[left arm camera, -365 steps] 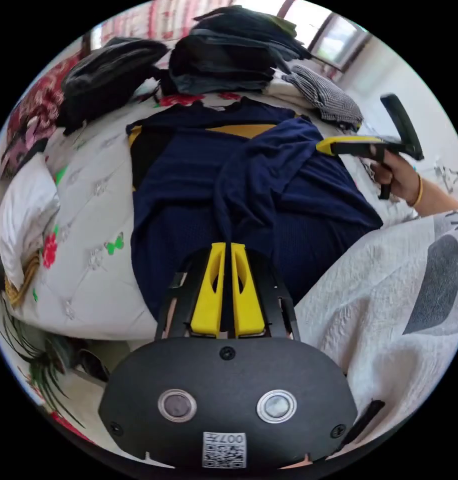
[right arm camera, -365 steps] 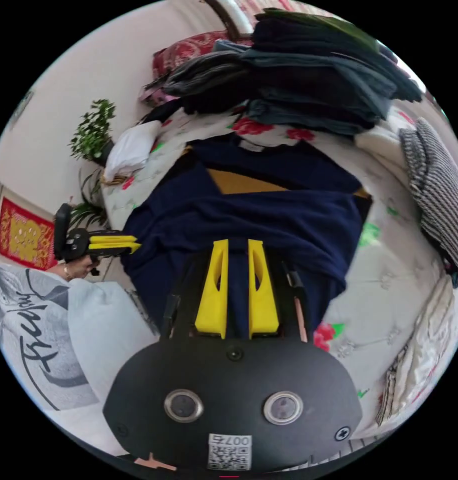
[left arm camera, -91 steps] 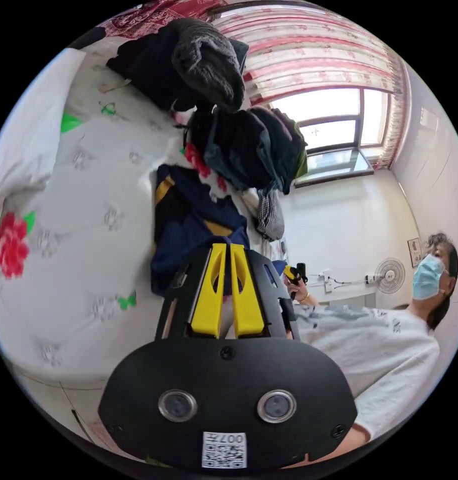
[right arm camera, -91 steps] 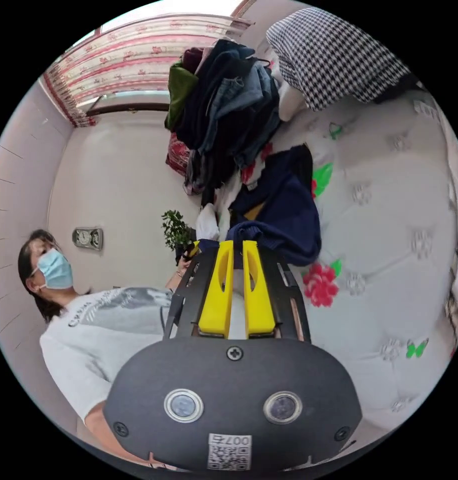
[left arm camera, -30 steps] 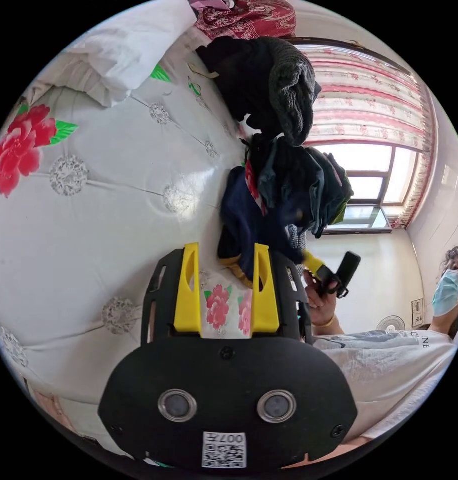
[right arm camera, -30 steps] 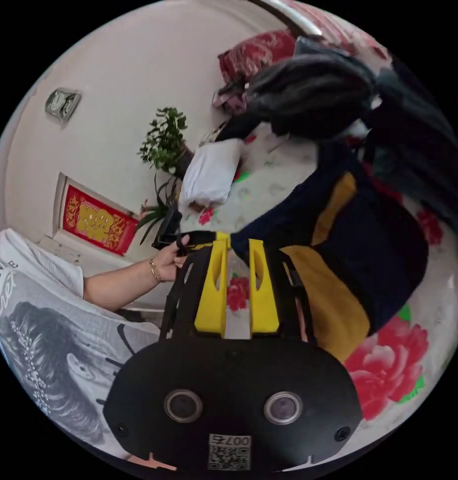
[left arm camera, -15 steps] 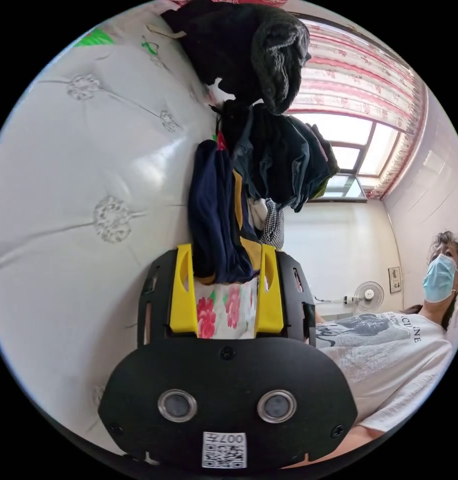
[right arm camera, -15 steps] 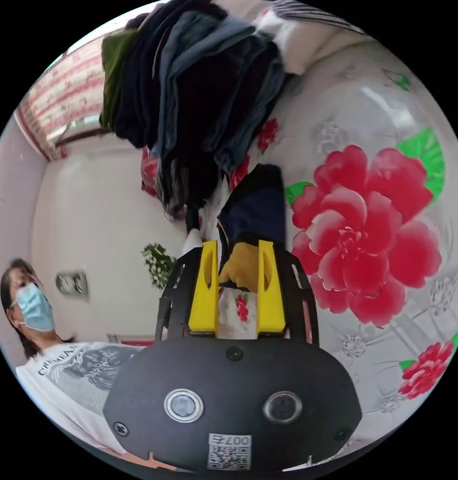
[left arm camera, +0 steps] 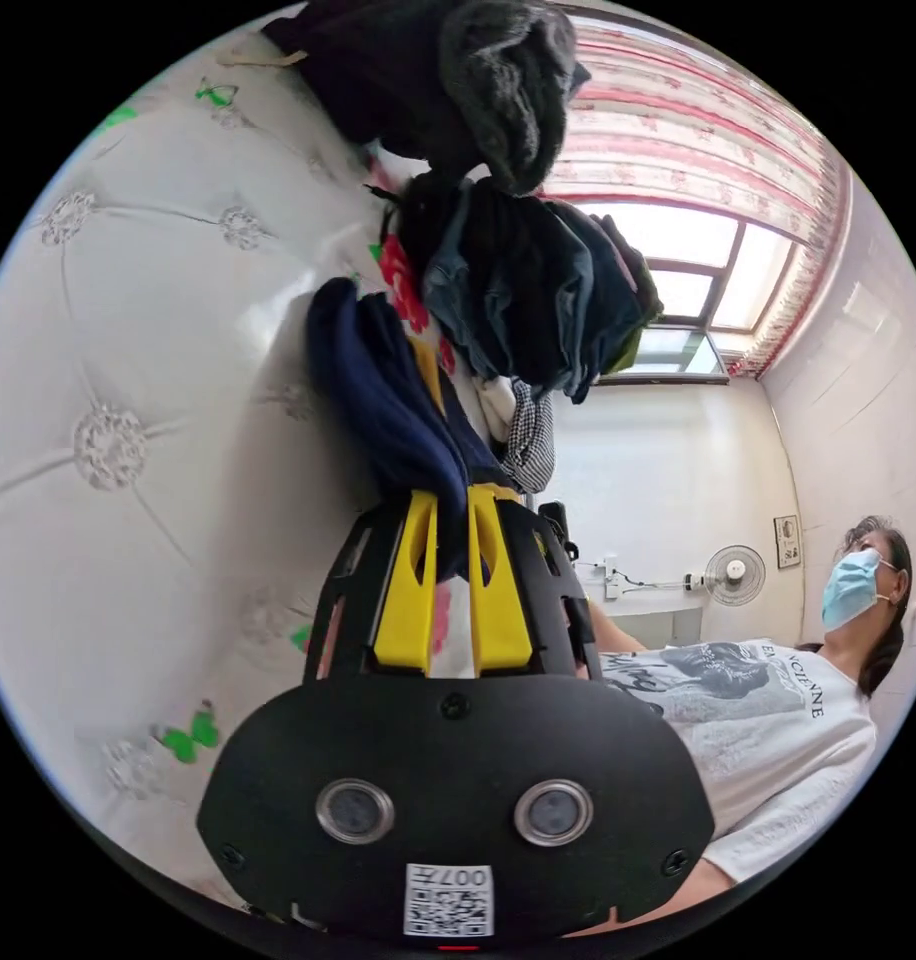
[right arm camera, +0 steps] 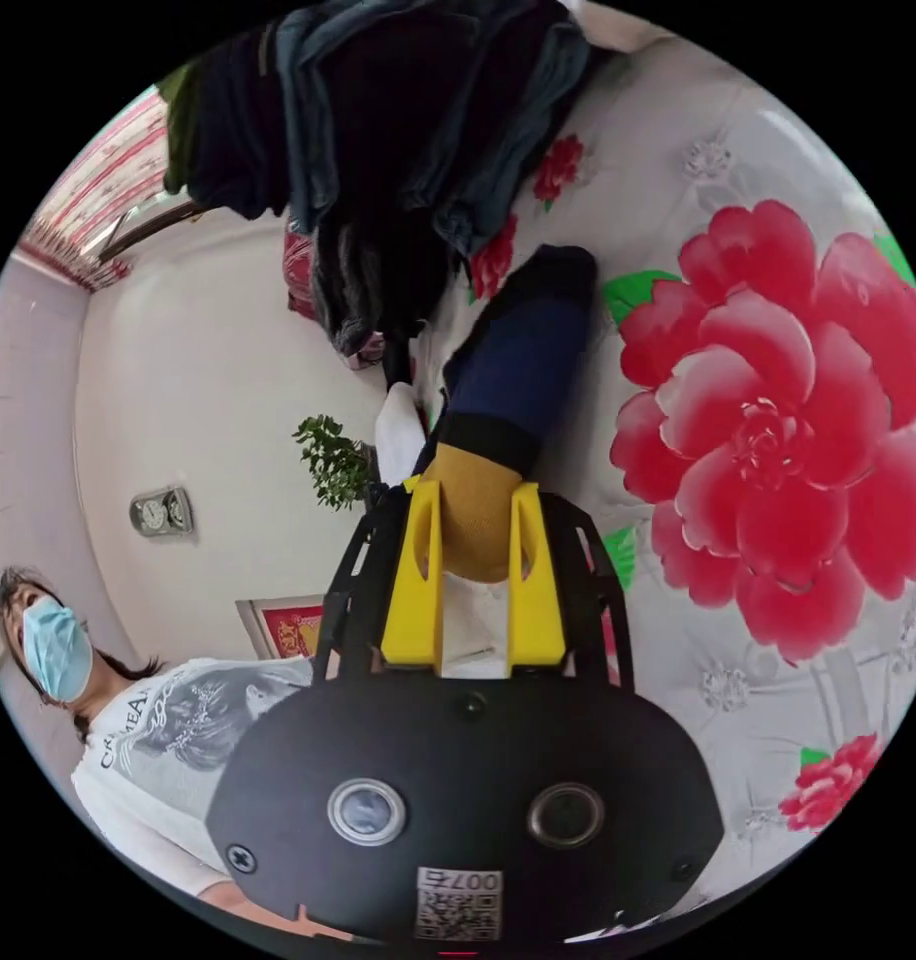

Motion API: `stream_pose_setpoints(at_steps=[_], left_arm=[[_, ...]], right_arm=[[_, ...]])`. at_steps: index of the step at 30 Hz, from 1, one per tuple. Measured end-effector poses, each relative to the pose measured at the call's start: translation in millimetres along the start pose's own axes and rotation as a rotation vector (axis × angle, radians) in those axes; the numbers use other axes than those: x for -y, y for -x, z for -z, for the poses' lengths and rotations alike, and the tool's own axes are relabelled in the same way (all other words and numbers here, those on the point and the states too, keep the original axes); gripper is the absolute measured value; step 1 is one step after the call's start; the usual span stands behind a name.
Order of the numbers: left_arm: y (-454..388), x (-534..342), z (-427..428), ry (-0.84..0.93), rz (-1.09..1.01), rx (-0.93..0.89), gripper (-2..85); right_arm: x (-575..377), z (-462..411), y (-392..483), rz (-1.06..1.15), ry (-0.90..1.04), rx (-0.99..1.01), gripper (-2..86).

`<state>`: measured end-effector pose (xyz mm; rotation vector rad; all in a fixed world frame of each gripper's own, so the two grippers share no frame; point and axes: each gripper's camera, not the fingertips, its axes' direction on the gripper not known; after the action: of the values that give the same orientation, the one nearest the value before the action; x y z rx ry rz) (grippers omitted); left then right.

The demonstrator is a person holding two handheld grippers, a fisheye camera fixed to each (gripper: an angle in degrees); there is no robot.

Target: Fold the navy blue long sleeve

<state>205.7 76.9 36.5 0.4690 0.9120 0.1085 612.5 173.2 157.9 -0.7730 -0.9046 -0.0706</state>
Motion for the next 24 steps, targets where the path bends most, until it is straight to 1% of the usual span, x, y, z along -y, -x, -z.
stream_pose_setpoints(at_steps=[4, 6, 10, 12, 13, 15, 17, 19, 20, 21, 22, 23, 24], left_arm=[[-31.1, -34.2, -30.5, 0.045, -0.023, -0.014, 3.9], [-42.9, -43.0, -55.5, 0.077, -0.033, -0.03, 3.9], [-78.4, -40.2, -135.4, 0.159, -0.073, -0.11, 4.0], [-106.4, -32.6, -180.4, 0.218, -0.126, -0.137, 4.0], [-129.6, -27.5, -213.4, 0.268, -0.175, -0.156, 4.0], [-168.3, -21.7, -264.7, 0.341, -0.259, -0.189, 4.0], [-218.3, -18.3, -333.0, 0.421, -0.355, -0.217, 4.1], [-249.6, -19.8, -383.5, 0.459, -0.414, -0.207, 4.3], [-265.5, -23.8, -416.2, 0.486, -0.453, -0.183, 4.4], [-271.3, -26.8, -431.6, 0.502, -0.472, -0.165, 4.5], [-277.5, -34.0, -459.9, 0.536, -0.514, -0.107, 4.7], [-275.5, -42.6, -483.3, 0.573, -0.56, -0.026, 4.9], [-270.7, -47.1, -492.5, 0.59, -0.575, 0.017, 5.1]], right_arm=[[-35.5, 41.9, 11.0, 0.011, -0.006, 0.025, 8.1], [-60.9, 81.4, 13.4, 0.007, -0.06, 0.045, 7.8], [-94.4, 159.3, 28.5, 0.043, -0.164, 0.046, 7.3], [-118.3, 222.0, 50.3, 0.106, -0.254, 0.019, 7.0], [-124.9, 238.1, 56.5, 0.123, -0.278, 0.008, 6.9], [-155.8, 302.0, 82.8, 0.191, -0.379, -0.045, 6.5], [-181.0, 344.1, 99.8, 0.236, -0.455, -0.09, 6.3], [-204.5, 380.1, 109.6, 0.259, -0.535, -0.145, 6.3], [-217.8, 400.5, 108.8, 0.243, -0.6, -0.188, 6.3], [-228.1, 417.9, 101.2, 0.192, -0.672, -0.241, 6.4], [-232.0, 425.1, 95.2, 0.159, -0.704, -0.277, 6.3], [-236.7, 436.6, 78.7, 0.07, -0.743, -0.38, 6.2], [-239.2, 443.1, 58.0, -0.044, -0.75, -0.487, 5.9]])
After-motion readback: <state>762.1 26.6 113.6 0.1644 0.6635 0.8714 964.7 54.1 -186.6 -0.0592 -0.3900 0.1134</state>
